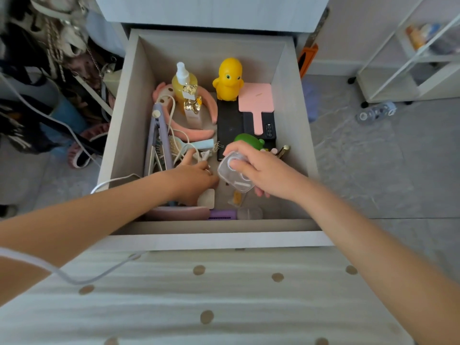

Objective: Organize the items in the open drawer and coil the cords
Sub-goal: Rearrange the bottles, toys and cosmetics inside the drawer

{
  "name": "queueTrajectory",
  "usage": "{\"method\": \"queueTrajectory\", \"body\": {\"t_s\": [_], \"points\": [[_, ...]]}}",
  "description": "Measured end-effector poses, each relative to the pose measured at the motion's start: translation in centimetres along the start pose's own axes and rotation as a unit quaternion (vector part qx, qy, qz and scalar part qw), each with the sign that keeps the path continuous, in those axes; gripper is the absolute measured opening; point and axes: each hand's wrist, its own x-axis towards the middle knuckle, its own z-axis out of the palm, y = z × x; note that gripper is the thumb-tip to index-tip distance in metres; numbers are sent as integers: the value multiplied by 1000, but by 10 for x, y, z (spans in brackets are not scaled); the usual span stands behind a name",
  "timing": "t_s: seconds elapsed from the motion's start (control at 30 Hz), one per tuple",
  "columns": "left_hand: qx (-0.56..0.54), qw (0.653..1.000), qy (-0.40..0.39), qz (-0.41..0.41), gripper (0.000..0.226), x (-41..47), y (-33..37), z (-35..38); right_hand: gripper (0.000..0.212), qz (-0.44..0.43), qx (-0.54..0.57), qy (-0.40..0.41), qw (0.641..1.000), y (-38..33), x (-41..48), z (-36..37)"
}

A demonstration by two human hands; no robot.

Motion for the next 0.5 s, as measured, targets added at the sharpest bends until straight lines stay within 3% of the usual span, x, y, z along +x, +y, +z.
{"method": "queueTrajectory", "body": {"t_s": [0.17,0.3,0.43,0.5], "points": [[-20,998,62,-3,51,-5,4,4,39,4,16,75,997,3,4,-2],[-69,986,153,-19,41,-17,1,15,30,26,70,96,993,5,7,-3],[-176,934,301,-79,27,-29,-9,3,23,0,129,65,990,0,6,-3],[-290,885,351,-93,23,-33,-10,-7,21,-27,157,66,985,-6,3,-4]]}}
